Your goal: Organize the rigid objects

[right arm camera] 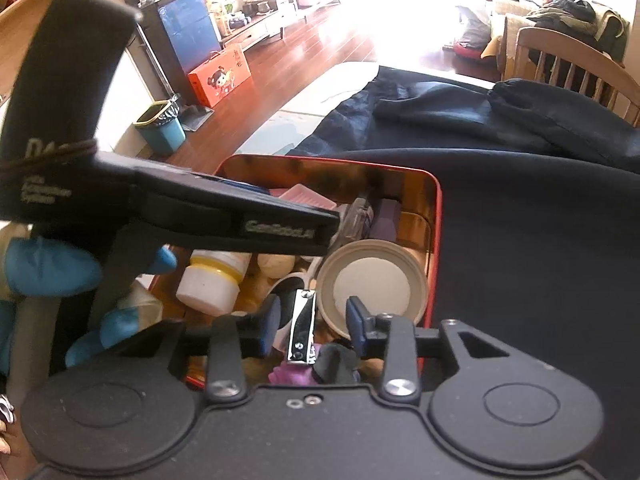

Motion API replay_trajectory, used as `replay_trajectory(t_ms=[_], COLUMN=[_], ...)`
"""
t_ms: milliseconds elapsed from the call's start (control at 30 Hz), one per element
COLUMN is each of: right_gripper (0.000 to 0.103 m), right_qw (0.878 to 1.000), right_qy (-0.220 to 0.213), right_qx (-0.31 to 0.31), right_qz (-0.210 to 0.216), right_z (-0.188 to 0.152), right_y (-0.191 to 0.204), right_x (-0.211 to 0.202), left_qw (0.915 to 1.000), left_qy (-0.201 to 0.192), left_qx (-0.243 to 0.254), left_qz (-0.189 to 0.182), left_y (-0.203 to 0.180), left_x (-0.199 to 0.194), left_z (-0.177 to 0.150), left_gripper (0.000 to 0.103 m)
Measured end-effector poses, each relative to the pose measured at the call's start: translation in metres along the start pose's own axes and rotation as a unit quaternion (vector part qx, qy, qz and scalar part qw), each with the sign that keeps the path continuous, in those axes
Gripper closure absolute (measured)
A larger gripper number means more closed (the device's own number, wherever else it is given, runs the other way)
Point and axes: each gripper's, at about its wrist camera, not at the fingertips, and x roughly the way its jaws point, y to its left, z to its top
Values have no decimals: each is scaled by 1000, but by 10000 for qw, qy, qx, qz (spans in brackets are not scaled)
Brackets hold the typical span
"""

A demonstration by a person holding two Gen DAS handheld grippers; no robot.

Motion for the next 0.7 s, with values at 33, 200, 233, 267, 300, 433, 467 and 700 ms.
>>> replay_trajectory(t_ms=[33, 200, 233, 267, 300, 433, 467, 700], right_gripper=[64, 56, 54, 50, 49, 39, 38, 23], right_qw=[10000, 9999, 9998, 9997, 9996, 9989, 9987, 9972], right_qy=[-15, -151, -187, -225, -262, -443, -487, -734], right_qx=[16, 56, 63, 71, 80, 76, 69, 34], right_qz=[5, 54, 76, 91, 89, 100, 104, 124], right_z=[-1, -6, -8, -9, -10, -13, -14, -20], right_y=[0, -3, -4, -5, -6, -8, -8, -8], right_x=[-2, -17, -21, -25, -28, -43, -47, -66], left_qw=[10000, 9998, 9997, 9996, 9995, 9990, 9989, 9975], left_qy=[-21, -163, -210, -251, -285, -403, -429, -637], left_qx=[1, 38, 64, 77, 85, 78, 68, 191], left_qz=[5, 65, 98, 121, 133, 182, 196, 253], left_y=[0, -2, -3, -3, -3, -1, -1, -7], left_x=[-3, -21, -25, -29, -33, -49, -53, -80], left_z=[-1, -8, -10, -12, -13, -20, -22, -37], left_gripper=[43, 36, 36, 36, 36, 35, 35, 30])
